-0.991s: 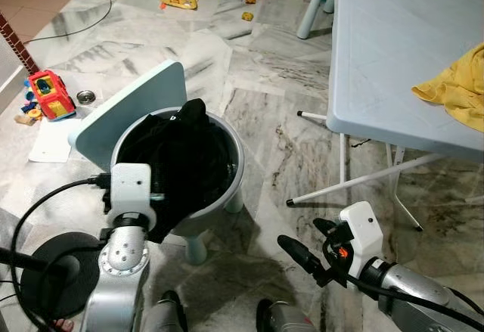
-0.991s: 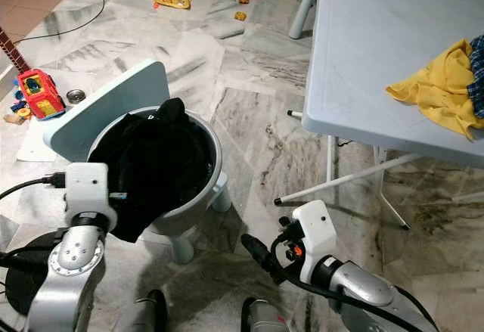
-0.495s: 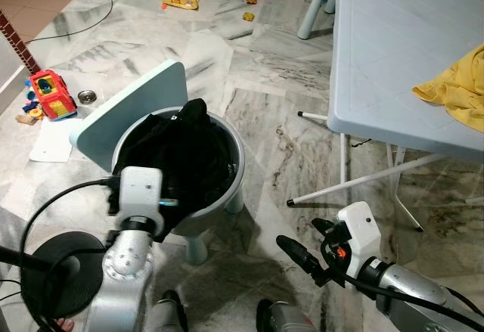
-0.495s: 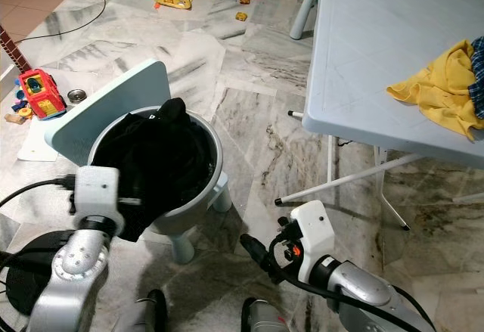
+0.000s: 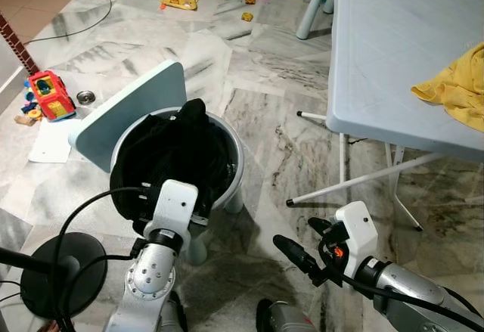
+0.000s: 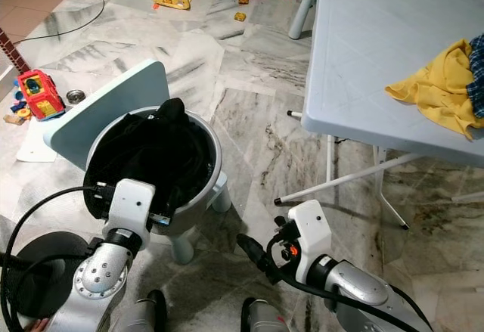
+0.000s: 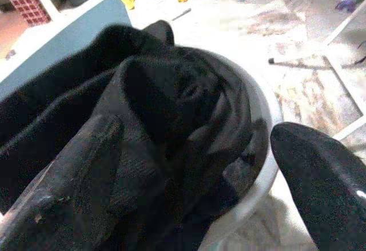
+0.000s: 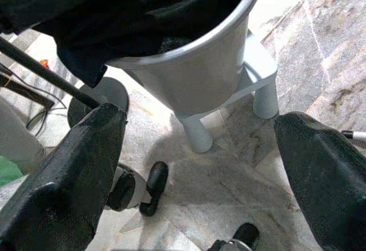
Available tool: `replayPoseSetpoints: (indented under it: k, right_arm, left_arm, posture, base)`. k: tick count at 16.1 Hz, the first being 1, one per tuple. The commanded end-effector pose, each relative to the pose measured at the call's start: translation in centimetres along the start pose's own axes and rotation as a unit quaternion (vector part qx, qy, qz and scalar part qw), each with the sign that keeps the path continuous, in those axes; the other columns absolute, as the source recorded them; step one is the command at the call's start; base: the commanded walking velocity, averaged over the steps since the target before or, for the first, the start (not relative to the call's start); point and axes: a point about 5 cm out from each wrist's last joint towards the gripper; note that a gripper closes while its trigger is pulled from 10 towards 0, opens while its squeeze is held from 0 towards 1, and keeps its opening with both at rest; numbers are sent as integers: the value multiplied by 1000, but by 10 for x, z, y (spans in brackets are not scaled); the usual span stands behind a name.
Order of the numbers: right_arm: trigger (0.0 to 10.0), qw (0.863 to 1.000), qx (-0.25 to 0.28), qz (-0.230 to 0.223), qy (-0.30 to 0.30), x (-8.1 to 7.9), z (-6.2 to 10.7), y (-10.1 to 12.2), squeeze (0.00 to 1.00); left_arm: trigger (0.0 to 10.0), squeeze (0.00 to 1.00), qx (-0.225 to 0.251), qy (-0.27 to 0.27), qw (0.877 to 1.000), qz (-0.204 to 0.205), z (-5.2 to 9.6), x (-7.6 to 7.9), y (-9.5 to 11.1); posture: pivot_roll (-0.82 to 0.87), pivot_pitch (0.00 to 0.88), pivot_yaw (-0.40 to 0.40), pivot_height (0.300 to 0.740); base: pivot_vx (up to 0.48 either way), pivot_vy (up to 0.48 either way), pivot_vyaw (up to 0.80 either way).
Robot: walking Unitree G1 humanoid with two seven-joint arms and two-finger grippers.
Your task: Hang hanger
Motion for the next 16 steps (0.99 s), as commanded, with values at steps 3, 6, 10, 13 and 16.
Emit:
replayPoseSetpoints:
  k: [3,6,10,13,16]
  right_arm:
    - [10000,1000,-14,0,-7,3,1,-7,0]
    - [10000,1000,-16,3,-4,1,1,-8,0]
    - [10000,1000,-17,5,-5,2,0,-8,0]
    - [10000,1000,-18,6,-4,1,0,-9,0]
    - [10000,1000,-18,6,-4,1,-1,-9,0]
  left_arm:
    - [10000,0,-57,45,997,7,7,-17,-23]
    - [10000,0,-66,73,995,-6,11,-32,-28]
    - [10000,0,-53,102,993,-35,17,-47,-25]
    - [10000,0,-39,139,989,-38,16,-56,-19]
    - [10000,0,-45,137,989,-37,10,-58,-20]
  posture:
    - [-145,204,-78,740]
    - [-140,205,-78,740]
    - [-137,205,-77,740]
    - [-139,204,-77,740]
    - [-138,203,-77,740]
  base:
    - [0,0,0]
    - [0,0,0]
    - [0,0,0]
    - [0,0,0]
    - [0,0,0]
Point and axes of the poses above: a point about 5 cm out from each wrist's last joint towards the gripper, its own z axis pointing back from the gripper into the wrist, its own y axis along the axis of the wrist's last joint, x = y × z, and after that the axes turned 5 degrees about z, right-handed
